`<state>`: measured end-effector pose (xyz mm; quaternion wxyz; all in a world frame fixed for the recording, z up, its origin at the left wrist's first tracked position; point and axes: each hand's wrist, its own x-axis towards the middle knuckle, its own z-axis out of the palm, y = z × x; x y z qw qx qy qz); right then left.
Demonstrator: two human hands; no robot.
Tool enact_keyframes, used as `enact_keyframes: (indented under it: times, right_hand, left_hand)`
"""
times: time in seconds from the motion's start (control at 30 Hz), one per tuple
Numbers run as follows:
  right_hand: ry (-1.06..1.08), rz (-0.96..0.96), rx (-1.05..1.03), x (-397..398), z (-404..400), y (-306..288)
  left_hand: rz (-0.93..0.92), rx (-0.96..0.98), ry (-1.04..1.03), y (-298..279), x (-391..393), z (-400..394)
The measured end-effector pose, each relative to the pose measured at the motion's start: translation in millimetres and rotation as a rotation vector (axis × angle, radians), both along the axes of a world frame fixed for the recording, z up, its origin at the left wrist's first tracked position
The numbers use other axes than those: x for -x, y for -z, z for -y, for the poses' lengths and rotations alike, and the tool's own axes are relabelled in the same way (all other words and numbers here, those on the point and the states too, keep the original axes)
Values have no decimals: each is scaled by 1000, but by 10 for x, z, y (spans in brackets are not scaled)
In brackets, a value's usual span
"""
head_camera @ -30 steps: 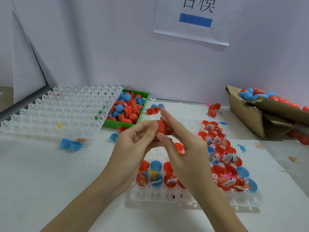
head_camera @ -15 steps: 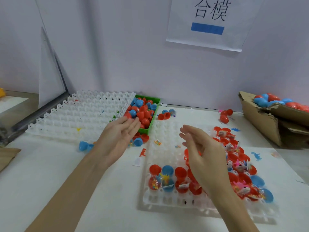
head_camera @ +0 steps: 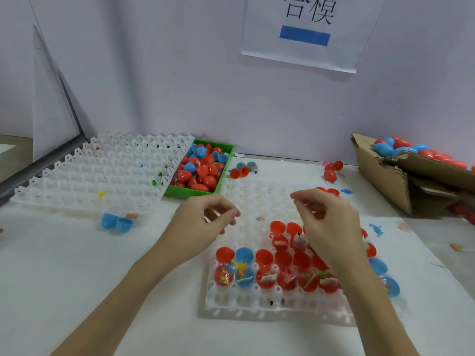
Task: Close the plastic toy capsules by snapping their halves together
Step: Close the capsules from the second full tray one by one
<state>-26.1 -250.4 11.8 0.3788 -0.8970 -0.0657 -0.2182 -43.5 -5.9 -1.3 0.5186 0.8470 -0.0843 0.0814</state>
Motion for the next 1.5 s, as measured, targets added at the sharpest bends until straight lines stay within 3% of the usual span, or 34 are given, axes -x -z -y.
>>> enact_keyframes:
  times: [0.23,0.43,0.6,0.93,1.23,1.37,1.5]
  right_hand:
    - [-149,-217,279,-11,59,10]
    - [-82,-155,217,-54,121,-12]
    - [-74,-247,307,-70,199,-8]
    - [21,-135,187,-71,240,-94]
    - [-106,-67,81,113,-22,-186]
    - [-157,-56,101,185,-134,-158]
    - [-158,-79,60,185,-154,-169]
  left_hand:
    - [31,1,-54,22,23,100]
    - [40,34,-87,6,22,52]
    - [46,63,-62,11,27,79]
    - [91,68,-27,-60,98,132]
    - [230,30,303,-82,290,365]
    - [281,9,238,-53,279,390]
    - [230,126,223,-50,246,344]
